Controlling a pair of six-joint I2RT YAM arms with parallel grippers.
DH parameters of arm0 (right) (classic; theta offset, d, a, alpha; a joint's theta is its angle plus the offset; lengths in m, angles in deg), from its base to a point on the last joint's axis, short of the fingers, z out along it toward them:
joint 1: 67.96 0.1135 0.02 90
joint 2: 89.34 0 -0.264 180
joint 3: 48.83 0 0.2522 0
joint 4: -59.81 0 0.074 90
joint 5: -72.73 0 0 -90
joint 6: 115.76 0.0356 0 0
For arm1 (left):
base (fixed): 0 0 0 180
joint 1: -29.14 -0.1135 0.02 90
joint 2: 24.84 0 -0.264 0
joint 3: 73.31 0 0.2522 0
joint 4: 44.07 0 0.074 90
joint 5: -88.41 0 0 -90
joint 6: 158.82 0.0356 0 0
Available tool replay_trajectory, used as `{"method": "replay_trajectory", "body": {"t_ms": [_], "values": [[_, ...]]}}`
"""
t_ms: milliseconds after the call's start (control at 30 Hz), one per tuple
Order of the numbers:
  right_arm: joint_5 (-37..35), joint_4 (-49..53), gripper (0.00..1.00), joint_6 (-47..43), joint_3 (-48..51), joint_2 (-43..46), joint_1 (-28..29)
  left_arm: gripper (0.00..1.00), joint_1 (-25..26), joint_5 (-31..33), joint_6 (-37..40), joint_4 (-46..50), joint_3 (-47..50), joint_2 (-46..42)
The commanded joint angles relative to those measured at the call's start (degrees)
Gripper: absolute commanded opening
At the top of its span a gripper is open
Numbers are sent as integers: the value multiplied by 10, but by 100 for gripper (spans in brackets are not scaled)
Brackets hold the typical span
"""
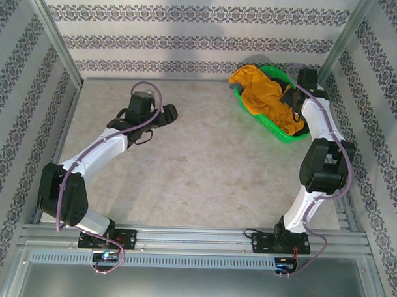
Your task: Fold and stack the t-shirts
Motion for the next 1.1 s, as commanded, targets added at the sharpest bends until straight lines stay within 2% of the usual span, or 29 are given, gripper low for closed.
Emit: {"method": "replay_trajectory", "body": {"t_ms": [0, 167, 400, 467, 567, 667, 800, 900, 1067], "values": [[37, 52, 85, -41, -41, -40, -33, 88, 33, -16, -22, 13, -11, 11], [114, 89, 79, -82, -92, -109, -38, 84, 50, -24, -35, 4, 9, 7], [127, 113, 69, -67, -97, -134, -34, 80, 54, -21, -39, 3, 30, -9], [135, 116, 60, -67, -99, -140, -32, 79, 54, -22, -41, 0, 35, -13], [120, 107, 34, -63, -89, -123, -28, 76, 54, -23, -43, -3, 43, -21], [93, 73, 22, -59, -63, -74, -18, 75, 54, -22, -45, -1, 49, -28], [65, 64, 22, -54, -62, -26, -3, 74, 54, -21, -43, 3, 56, -36], [53, 93, 39, -43, -87, -21, 0, 74, 54, -24, -42, 2, 60, -36], [57, 143, 48, -30, -118, -33, -1, 74, 54, -33, -42, -3, 59, -33]]}}
